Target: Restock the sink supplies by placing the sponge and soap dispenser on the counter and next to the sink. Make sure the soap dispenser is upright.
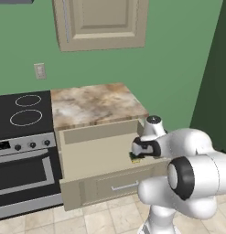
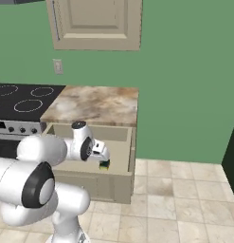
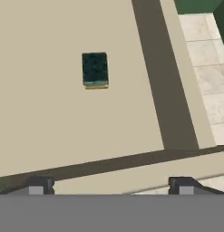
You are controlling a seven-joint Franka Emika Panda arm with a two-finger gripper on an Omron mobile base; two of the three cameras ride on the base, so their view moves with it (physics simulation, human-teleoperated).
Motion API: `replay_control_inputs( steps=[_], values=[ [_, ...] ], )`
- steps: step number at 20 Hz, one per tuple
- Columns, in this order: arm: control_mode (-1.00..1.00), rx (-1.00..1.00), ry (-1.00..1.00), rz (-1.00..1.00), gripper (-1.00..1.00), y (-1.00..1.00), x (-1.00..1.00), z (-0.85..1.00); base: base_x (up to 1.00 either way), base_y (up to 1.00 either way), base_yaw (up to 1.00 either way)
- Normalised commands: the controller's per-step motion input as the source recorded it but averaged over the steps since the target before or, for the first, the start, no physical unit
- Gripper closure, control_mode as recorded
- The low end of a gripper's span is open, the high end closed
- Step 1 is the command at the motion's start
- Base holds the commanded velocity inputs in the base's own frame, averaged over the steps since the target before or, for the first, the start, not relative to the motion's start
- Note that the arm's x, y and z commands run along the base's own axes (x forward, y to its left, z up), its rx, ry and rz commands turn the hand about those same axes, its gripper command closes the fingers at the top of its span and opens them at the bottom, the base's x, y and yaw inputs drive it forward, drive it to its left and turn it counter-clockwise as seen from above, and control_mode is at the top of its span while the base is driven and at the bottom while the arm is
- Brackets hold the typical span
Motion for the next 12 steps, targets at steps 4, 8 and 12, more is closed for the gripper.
replay_control_inputs(
  steps=[4,8,12],
  values=[
    [-1.0,0.0,0.01,0.0,-1.0,0.0,0.42,-0.35,0.0,0.0,0.0],
    [-1.0,0.0,0.05,0.0,-1.0,0.0,0.34,-0.3,0.0,0.0,0.0],
    [-1.0,0.0,0.09,0.0,-1.0,0.0,0.38,-0.17,0.0,0.0,0.0]
  ],
)
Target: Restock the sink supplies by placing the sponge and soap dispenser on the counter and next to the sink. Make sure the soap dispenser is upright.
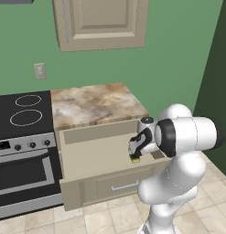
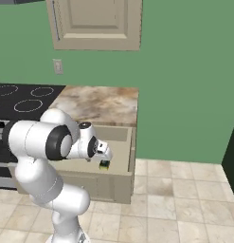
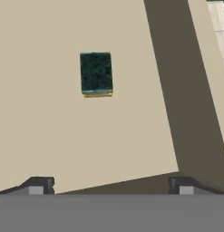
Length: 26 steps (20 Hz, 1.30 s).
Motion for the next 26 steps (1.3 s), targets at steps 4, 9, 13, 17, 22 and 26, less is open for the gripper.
replay_control_inputs(
  steps=[4,9,13,17,22,26],
  values=[
    [-1.0,0.0,0.1,0.0,-1.0,0.0,0.29,-0.24,0.0,0.0,0.0],
    [-1.0,0.0,0.07,0.0,-1.0,0.0,0.19,-0.32,0.0,0.0,0.0],
    [-1.0,0.0,0.0,0.0,-1.0,0.0,0.14,-0.4,0.0,0.0,0.0],
    [-1.0,0.0,0.0,-0.01,-1.0,0.01,0.32,-0.15,0.0,0.0,0.0],
    [-1.0,0.0,0.0,-0.01,-1.0,0.02,0.37,-0.16,0.0,0.0,0.0],
    [-1.0,0.0,0.03,-0.01,-1.0,0.0,0.33,-0.19,0.0,0.0,0.0]
  ],
)
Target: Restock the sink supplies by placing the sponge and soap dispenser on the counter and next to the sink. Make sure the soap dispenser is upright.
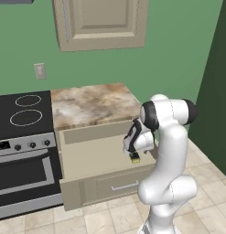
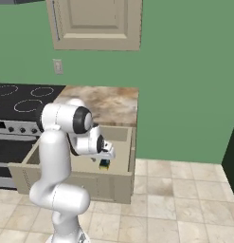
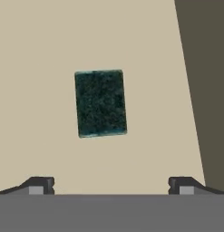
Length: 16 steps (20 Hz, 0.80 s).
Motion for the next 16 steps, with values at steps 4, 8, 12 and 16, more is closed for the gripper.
replay_control_inputs(
  steps=[4,8,12,16],
  values=[
    [-1.0,0.0,0.06,0.0,-1.0,0.0,0.14,-0.39,0.0,0.0,0.0],
    [-1.0,0.0,0.04,0.0,-1.0,0.0,0.12,-0.43,0.0,0.0,0.0],
    [-1.0,0.0,0.04,0.0,-1.0,0.0,0.32,-0.31,0.0,0.0,0.0],
    [-1.0,0.0,0.02,0.0,-1.0,0.0,0.44,-0.18,0.0,0.0,0.0]
  ],
)
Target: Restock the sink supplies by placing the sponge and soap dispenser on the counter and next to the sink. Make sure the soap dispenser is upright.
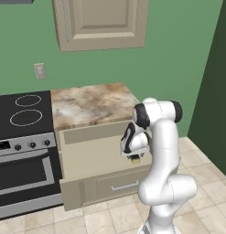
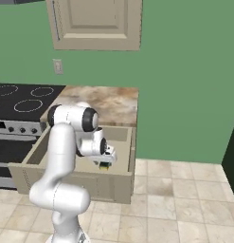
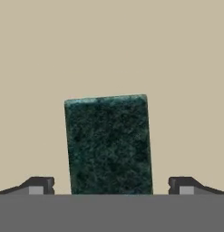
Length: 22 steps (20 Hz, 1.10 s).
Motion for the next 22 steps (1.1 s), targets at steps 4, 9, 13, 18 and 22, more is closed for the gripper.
replay_control_inputs(
  steps=[4,9,13,18,22],
  values=[
    [-1.0,0.0,0.03,0.0,-1.0,0.0,0.42,-0.15,0.0,0.0,0.0],
    [-1.0,0.0,0.06,0.0,-1.0,0.0,0.35,-0.26,0.0,0.0,0.0],
    [-1.0,0.0,0.07,0.0,-1.0,0.0,0.06,-0.4,0.0,0.0,0.0],
    [-1.0,0.0,0.07,0.0,-1.0,0.0,0.0,-0.5,0.0,0.0,0.0],
    [-1.0,0.0,0.06,0.0,1.0,0.0,-0.19,-0.44,0.0,0.0,0.0]
  ],
)
